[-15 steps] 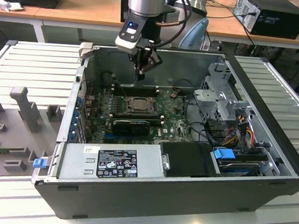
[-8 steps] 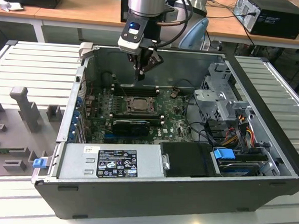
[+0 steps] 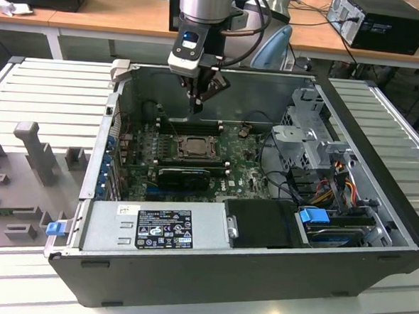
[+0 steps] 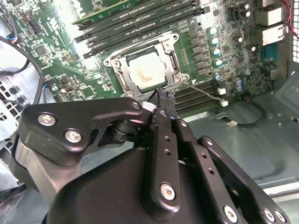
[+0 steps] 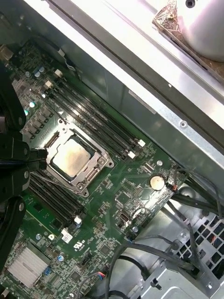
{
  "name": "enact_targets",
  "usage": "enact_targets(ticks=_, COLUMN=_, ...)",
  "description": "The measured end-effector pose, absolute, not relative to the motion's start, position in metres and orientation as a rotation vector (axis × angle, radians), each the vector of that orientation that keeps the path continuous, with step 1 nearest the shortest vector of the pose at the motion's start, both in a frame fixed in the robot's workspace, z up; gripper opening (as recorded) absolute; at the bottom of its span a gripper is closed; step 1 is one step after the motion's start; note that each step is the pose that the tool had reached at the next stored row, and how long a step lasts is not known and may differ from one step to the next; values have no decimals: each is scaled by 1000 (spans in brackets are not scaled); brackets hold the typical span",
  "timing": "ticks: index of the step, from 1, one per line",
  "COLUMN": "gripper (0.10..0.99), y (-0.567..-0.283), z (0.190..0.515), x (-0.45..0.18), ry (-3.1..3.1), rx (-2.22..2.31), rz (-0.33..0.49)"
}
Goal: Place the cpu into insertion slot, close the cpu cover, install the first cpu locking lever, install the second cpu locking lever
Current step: 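Install the first cpu locking lever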
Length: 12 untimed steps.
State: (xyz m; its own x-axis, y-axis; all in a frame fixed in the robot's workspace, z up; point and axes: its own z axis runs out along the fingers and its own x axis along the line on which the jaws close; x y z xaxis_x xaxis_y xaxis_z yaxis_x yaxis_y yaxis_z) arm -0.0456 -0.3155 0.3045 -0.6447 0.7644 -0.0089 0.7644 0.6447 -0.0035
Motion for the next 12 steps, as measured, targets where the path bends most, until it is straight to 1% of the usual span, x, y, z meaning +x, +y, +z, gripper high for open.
enact_targets(ticks=12, gripper=106, y=-315, z=304, x=-46, ry=2908, rx=1170, rz=-12)
